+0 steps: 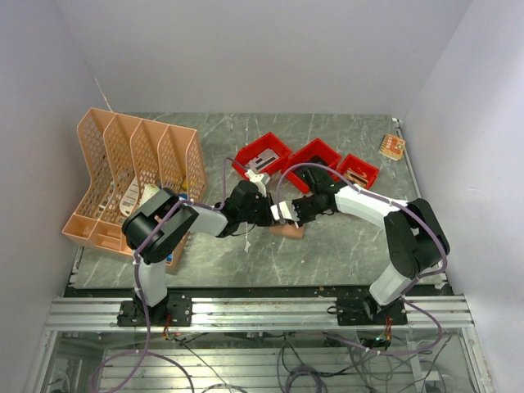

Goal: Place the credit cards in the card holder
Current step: Close the card holder at the center of the board.

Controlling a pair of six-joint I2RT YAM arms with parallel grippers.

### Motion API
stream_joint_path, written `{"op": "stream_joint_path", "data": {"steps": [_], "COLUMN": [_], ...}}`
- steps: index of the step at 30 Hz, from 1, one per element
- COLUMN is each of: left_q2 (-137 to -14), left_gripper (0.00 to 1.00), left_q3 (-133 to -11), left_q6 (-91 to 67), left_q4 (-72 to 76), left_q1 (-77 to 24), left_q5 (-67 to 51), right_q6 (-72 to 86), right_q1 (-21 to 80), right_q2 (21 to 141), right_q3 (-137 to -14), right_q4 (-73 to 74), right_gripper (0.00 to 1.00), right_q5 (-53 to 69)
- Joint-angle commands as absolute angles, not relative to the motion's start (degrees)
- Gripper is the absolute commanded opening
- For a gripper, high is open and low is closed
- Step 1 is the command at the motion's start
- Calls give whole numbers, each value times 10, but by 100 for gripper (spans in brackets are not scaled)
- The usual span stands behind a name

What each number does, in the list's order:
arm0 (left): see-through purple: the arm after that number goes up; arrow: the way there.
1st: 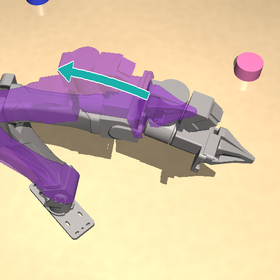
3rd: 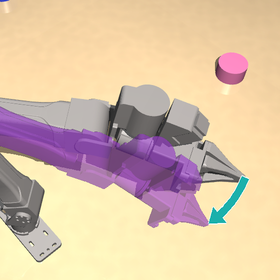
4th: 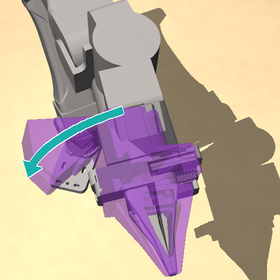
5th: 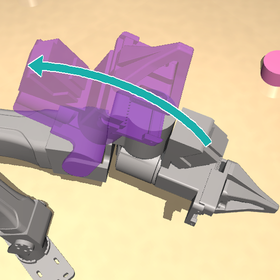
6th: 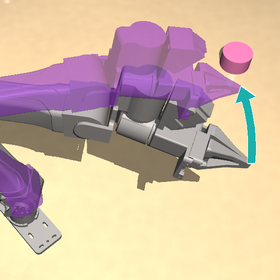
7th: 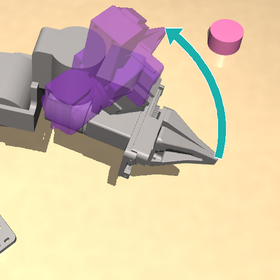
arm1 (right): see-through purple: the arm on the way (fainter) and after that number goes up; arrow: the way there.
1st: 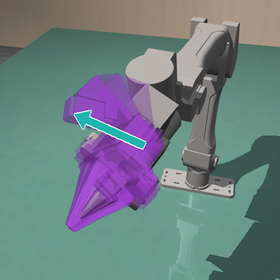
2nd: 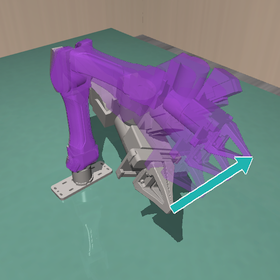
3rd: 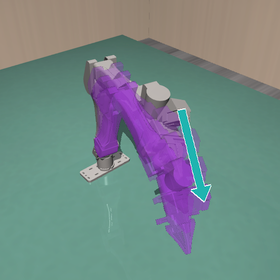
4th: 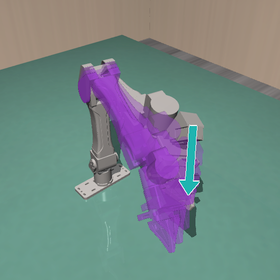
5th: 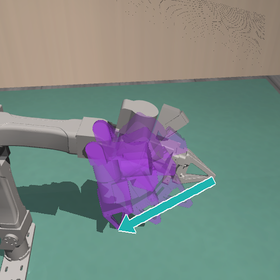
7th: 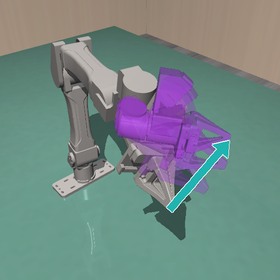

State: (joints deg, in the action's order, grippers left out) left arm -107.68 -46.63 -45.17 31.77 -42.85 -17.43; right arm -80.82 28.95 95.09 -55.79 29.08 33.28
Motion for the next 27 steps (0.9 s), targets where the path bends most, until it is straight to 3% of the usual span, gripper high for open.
{"op": "stream_joint_path", "data": {"steps": [1, 27], "left_q2": [-1097, -1101], "left_gripper": [7, 7], "left_q3": [-452, -439], "left_q6": [-446, -467], "left_q4": [304, 335], "left_q1": [-425, -422], "left_q5": [-165, -172], "right_q6": [-782, -770], "right_q1": [305, 305], "right_q2": [959, 930], "right_q3": [-523, -504], "right_q4": [365, 353], "right_gripper": [0, 5], "right_q5": [344, 338]}}
